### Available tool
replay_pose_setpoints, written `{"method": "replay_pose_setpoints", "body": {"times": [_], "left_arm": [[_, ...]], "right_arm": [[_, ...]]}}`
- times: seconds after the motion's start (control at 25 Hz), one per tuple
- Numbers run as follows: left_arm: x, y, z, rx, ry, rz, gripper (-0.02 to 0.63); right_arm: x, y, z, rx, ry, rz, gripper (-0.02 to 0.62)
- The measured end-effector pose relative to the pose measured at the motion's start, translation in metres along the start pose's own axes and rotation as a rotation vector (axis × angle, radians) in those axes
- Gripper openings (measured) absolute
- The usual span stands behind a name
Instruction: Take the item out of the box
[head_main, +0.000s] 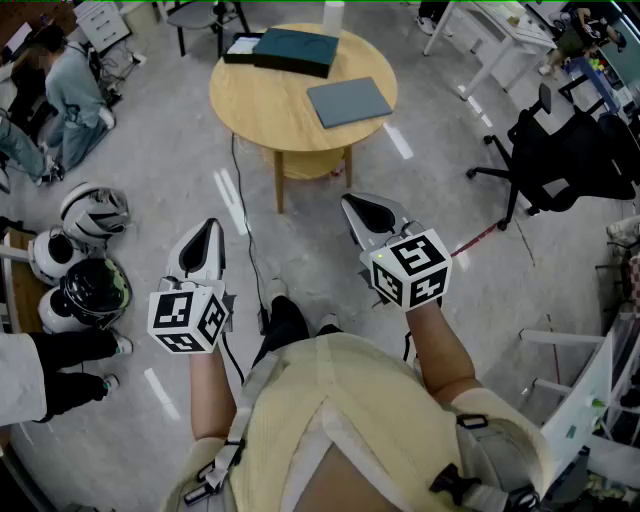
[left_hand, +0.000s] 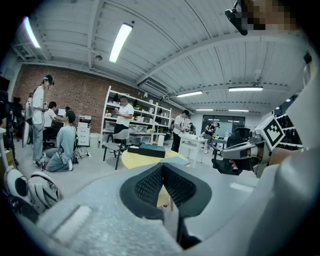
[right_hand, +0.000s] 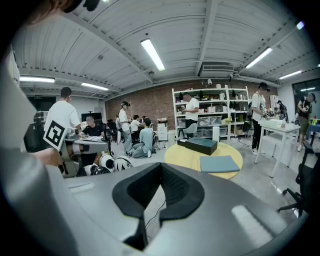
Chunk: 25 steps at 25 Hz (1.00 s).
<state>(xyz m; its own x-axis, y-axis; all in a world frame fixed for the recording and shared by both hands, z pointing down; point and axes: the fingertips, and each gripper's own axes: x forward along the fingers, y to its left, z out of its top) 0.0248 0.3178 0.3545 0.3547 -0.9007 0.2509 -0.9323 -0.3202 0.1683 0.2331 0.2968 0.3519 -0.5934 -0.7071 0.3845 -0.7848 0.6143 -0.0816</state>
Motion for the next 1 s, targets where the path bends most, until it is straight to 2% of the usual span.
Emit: {"method": "replay_pose_setpoints", "body": {"times": [0.2, 0.36, 0.76, 1.0], "left_arm": [[0.011, 0.018, 0.004, 0.018, 0.027, -0.010, 0.005], [0.020, 0.040, 0.008, 0.038, 0.045, -0.021, 0.006], [0.039, 0.120, 0.014, 0.040, 0.065, -0.015, 0.006], [0.054, 0.149, 0.010, 0.045, 0.106, -0.015, 0.006]], "right_arm": [[0.021, 0.002, 0.004, 0.030, 0.003, -0.010, 0.005], [0.042, 0.010, 0.013, 0.096, 0.006, 0.029, 0.005], [0.131, 0.039, 0.034, 0.016, 0.059, 0.099, 0.005], [0.168, 0.050, 0.039, -0.008, 0.097, 0.149, 0.005]]}}
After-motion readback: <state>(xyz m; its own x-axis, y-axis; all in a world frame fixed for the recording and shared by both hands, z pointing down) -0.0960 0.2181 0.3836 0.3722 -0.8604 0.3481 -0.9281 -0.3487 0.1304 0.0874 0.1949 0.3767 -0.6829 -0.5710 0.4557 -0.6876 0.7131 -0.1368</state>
